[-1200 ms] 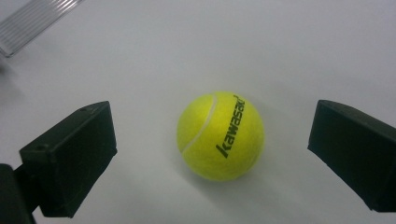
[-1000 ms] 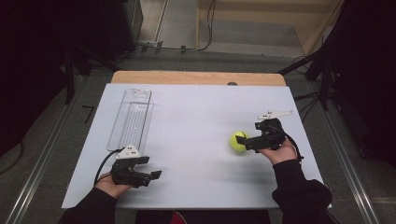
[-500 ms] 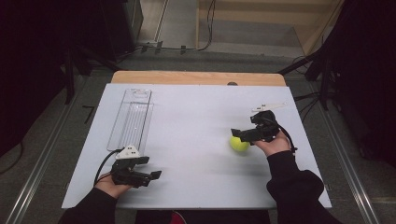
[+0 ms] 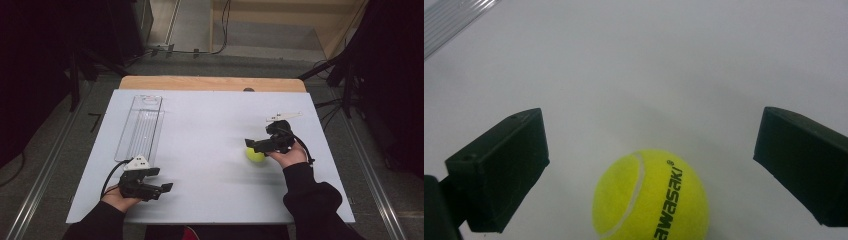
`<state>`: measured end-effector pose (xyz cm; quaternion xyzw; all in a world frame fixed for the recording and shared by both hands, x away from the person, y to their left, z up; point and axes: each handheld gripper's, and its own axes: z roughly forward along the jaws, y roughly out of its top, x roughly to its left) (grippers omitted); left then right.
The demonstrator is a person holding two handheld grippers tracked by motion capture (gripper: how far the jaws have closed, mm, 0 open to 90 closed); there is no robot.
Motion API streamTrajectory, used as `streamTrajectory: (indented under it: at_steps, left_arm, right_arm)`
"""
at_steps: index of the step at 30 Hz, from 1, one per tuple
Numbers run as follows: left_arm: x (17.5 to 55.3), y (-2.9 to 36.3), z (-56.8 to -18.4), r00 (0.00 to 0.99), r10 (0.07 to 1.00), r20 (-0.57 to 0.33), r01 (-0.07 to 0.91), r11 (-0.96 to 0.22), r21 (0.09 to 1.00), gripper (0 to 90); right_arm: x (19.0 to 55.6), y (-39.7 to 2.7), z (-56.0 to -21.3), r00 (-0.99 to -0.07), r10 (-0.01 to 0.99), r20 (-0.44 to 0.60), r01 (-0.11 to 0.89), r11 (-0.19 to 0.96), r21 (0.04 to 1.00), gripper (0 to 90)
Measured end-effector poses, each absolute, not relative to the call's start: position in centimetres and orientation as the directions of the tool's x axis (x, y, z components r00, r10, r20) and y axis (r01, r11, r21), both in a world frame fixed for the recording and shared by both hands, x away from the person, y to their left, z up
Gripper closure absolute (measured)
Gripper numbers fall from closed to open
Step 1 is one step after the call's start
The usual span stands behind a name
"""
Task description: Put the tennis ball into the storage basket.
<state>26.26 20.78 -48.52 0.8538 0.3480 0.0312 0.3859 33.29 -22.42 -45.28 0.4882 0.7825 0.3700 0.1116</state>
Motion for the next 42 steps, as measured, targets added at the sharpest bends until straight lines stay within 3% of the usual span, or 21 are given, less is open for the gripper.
streamTrajectory:
  at_steps: [42]
  left_arm:
    - [26.2,20.8,-48.4,0.758,0.616,-0.216,0.568,-0.459,0.683,22.6]
  right_arm:
    - [32.2,-22.7,-48.7,-0.487,0.845,0.221,0.721,0.247,0.647,0.0]
